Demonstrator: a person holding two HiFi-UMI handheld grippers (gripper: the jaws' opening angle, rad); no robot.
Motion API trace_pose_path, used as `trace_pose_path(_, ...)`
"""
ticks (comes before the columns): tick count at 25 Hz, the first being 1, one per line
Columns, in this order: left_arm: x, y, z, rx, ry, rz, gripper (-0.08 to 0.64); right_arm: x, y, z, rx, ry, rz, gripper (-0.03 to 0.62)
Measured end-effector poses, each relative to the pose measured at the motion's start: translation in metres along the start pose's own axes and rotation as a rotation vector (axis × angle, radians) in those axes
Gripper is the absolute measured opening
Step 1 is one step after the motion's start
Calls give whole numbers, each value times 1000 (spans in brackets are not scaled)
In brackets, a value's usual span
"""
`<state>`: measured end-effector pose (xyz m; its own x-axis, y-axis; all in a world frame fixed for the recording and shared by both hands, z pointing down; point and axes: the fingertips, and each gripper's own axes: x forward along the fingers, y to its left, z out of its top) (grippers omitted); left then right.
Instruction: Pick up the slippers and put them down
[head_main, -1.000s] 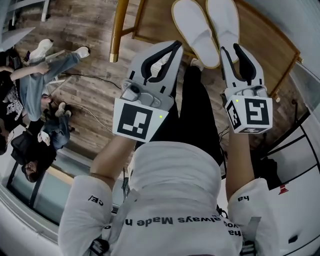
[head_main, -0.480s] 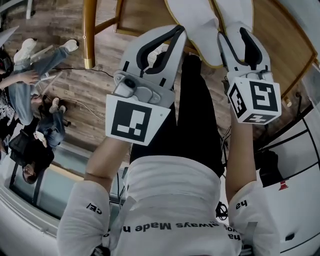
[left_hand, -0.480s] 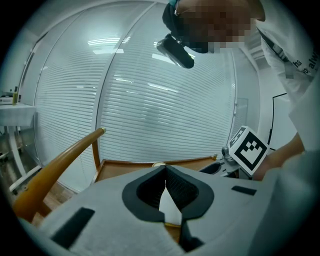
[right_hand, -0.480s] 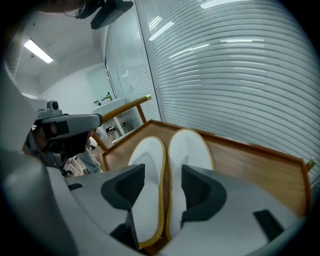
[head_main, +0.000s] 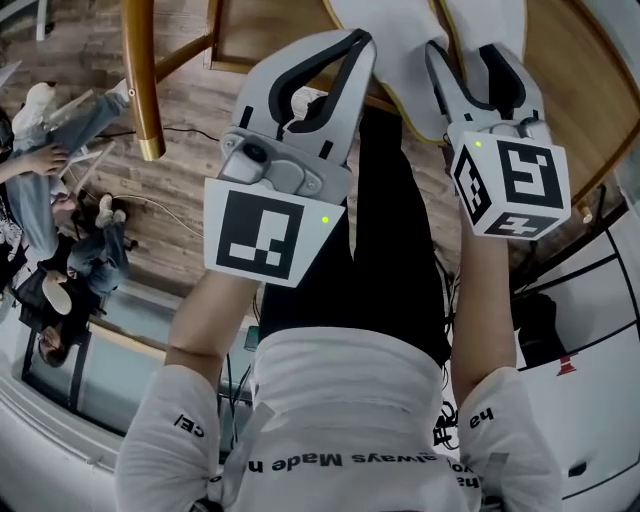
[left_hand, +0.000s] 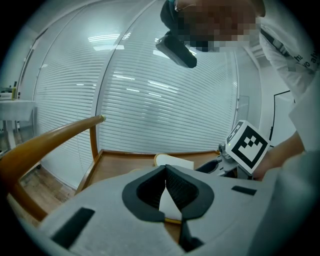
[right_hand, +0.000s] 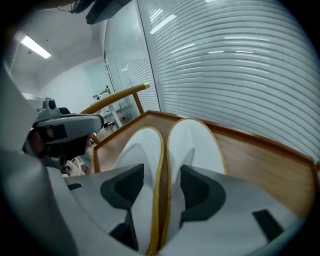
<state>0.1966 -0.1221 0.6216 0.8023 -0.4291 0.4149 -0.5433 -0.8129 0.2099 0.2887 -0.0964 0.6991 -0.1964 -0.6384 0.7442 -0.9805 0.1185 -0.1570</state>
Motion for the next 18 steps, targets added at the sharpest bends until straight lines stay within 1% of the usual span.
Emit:
trace_pose_path(3,3,4,-4,-6,3,2,12,7,0,3,-15,-8,-8,212)
trace_pose_path(4,3,4,-4,-7,3,3,11,8,0,5,-19,-12,-11,199)
trace_pose_path(9,2,8,-8,-16,5,8,11,12,-5,6,-31,-37,-32,71)
trace_pose_path(11,1,7,-8,-21,4,10,11,11,-8,7,-34,-47,-41,38)
trace_pose_path(18,-5,1,1,-24,-2,9,11,-2,-12,14,-29,-75,-57,26)
